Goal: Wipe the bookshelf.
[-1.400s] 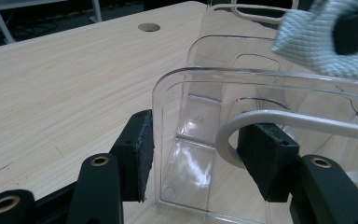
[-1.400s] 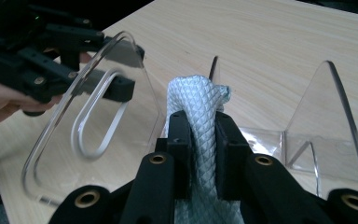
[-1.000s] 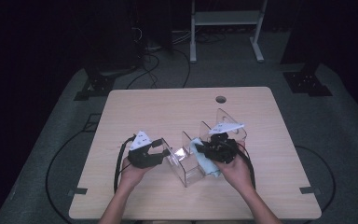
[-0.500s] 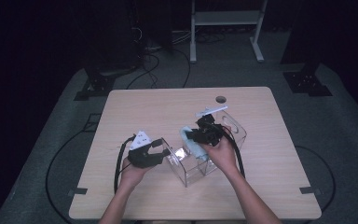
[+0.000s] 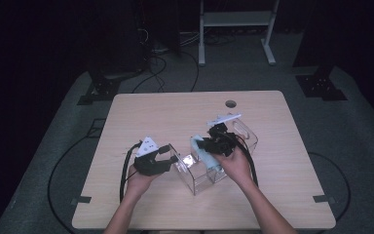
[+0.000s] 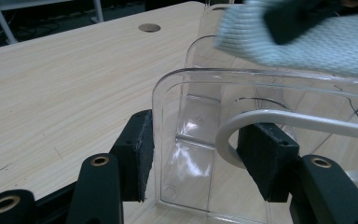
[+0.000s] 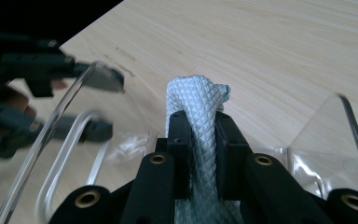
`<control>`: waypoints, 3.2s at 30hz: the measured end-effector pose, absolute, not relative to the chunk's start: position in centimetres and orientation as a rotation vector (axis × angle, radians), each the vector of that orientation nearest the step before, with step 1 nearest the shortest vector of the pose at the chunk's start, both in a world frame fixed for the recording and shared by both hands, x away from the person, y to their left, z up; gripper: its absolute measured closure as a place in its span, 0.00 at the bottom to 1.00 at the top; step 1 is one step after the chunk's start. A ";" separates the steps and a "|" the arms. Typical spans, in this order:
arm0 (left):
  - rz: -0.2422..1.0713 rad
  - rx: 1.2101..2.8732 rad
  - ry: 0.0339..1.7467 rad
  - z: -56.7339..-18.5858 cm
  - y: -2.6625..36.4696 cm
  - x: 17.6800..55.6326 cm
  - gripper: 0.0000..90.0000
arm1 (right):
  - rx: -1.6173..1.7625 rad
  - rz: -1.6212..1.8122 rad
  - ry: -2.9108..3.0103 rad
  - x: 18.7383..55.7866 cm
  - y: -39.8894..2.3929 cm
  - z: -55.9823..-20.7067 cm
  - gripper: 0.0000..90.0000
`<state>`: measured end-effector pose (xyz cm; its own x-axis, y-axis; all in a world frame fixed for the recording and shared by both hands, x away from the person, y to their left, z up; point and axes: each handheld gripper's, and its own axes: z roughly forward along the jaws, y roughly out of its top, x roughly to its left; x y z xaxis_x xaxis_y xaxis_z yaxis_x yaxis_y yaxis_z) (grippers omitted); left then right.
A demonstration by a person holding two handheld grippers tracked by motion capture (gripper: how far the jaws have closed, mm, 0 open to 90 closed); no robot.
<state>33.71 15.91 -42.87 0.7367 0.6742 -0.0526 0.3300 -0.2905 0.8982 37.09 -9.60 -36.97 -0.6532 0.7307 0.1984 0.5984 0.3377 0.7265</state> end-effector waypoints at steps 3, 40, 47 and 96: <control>0.417 1.898 0.771 -42.8 15.9 33.7 0.51 | 1.243 1.190 2.438 38.5 -8.6 -36.9 0.87; 0.421 1.881 0.804 -42.9 15.6 33.7 0.52 | 1.225 1.128 2.408 37.1 -8.8 -36.7 0.87; 0.418 1.878 0.812 -42.9 15.7 33.7 0.52 | 1.243 1.127 2.426 38.1 -8.3 -36.6 0.87; 0.405 1.882 0.789 -43.0 15.9 33.8 0.53 | 1.304 1.219 2.293 33.8 -19.2 -37.6 0.87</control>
